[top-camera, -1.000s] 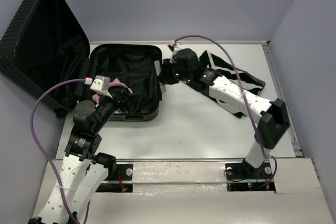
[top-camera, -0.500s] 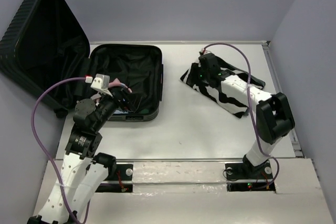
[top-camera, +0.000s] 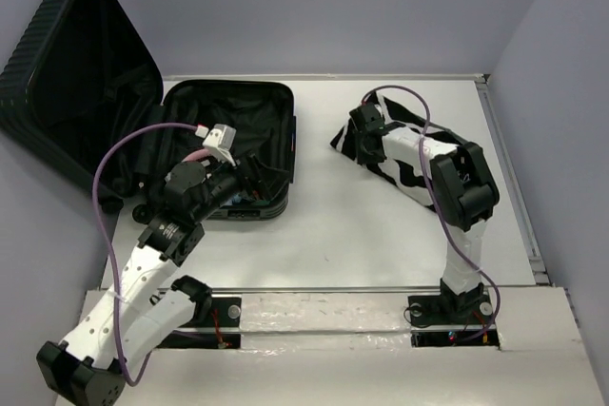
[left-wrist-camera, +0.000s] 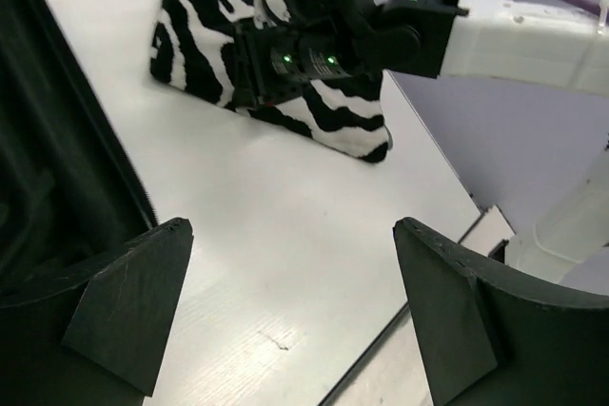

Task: Pack the luggage

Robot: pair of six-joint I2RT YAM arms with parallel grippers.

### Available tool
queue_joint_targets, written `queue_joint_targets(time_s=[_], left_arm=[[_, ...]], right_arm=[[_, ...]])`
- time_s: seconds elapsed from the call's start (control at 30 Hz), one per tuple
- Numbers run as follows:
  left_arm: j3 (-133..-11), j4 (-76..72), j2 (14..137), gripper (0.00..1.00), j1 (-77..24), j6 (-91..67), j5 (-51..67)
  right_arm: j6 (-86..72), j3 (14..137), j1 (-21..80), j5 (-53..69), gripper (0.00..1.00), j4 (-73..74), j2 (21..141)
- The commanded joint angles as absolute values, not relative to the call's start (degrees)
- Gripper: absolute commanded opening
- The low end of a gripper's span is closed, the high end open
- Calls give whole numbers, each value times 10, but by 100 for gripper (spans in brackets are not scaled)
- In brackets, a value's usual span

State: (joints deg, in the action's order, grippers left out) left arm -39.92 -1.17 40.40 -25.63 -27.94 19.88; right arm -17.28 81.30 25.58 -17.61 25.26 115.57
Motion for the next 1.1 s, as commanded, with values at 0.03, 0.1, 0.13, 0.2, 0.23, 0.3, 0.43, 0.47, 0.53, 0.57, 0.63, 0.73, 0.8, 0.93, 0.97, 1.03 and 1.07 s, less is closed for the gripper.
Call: queue_joint_targets(time_s=[0.03,0.1,0.13,0.2,0.23,0.3,0.43,0.47,0.53,0.57,0.63,0.73,0.8,0.93,0.97,1.03,1.07], left_arm=[[-448,-56,471,99,-365,-285,77],[-463,-57,517,99,-420,-281,36],[-468,-58,533,99,-435,-282,18],[-482,-62,583,99,-469,-284,-32],[-488,-64,614,99,-477,-286,-53],[-505,-65,643,99,-495,-285,-75],[-542,-61,707,99,-498,-278,-123],[-561,-56,735,99,-498,-276,-135],[-581,-55,766,99,-498,-273,-133],[-602,-54,801,99,-498,-274,-128],[-627,-51,841,99,-498,-273,-122],[-703,-20,931,99,-498,-272,-124],[-768,9,1002,99,-497,-273,-130],[-839,24,1093,99,-484,-288,-113],[-851,24,1120,98,-481,-290,-110],[-879,25,1144,98,-473,-294,-112],[-888,29,1165,98,-470,-294,-113]], right_arm=[[-184,759,224,-195,27,307,1134],[-200,697,219,-163,26,286,1092],[-206,676,219,-157,26,280,1078],[-219,641,219,-144,24,267,1052],[-223,629,219,-147,20,276,1022],[-230,611,214,-117,19,272,984],[-232,577,208,-98,24,269,918],[-233,563,208,-94,33,269,895],[-236,549,208,-94,63,261,868],[-237,542,208,-88,71,257,853],[-239,527,200,-79,79,245,798],[-248,512,172,-86,79,239,742],[-256,504,166,-105,77,237,690],[-262,482,142,-117,76,236,620],[-263,471,135,-118,76,236,596],[-265,461,129,-122,76,234,573],[-265,454,129,-122,76,234,556]])
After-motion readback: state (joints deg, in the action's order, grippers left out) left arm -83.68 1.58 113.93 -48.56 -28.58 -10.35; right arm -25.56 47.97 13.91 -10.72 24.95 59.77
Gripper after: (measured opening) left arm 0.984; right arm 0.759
